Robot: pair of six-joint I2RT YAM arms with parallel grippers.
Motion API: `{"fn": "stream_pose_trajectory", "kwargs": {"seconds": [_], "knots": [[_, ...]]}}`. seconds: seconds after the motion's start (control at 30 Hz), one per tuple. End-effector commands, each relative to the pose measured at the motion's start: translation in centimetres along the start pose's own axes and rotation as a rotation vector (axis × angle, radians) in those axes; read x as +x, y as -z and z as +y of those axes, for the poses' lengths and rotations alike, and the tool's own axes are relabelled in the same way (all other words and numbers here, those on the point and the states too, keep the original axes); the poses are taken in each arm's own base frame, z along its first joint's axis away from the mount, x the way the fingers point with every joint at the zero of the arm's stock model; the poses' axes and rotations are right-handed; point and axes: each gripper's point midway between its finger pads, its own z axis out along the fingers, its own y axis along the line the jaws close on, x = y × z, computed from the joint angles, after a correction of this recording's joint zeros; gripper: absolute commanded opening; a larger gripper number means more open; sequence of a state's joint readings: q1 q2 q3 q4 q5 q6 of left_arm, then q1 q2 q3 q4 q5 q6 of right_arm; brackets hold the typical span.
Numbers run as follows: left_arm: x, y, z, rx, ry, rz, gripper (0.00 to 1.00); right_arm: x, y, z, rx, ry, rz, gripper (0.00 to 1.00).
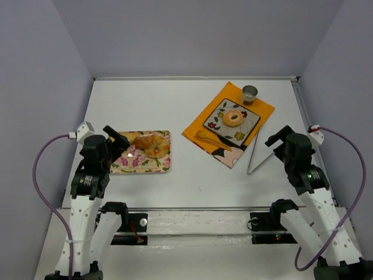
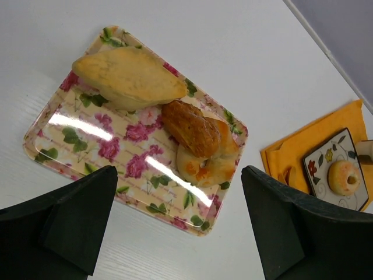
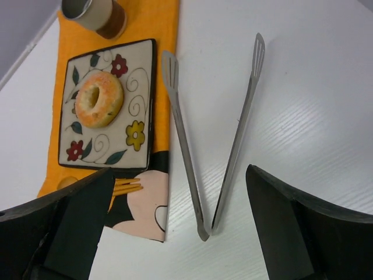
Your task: Place the bread
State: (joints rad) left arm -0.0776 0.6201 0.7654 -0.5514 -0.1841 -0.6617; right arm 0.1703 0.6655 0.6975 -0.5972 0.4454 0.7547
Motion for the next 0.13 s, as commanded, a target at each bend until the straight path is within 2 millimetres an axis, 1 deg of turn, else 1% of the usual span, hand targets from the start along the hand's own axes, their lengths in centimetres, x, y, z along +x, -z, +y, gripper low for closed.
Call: {"fn": "stream_pose_trajectory", "kwargs": {"seconds": [0.0, 0.1], "knots": [[-1.25, 0.6, -0.9, 0.025, -0.001, -0.03, 0.99, -2.13, 1.63, 0.13, -0.041, 0.021, -0.074, 1.0], [-1.21, 0.66, -1.14, 0.037, 0.009, -0.027, 0.99, -2.71, 2.47, 0.12, -0.072, 0.031, -0.103, 1.0]]}}
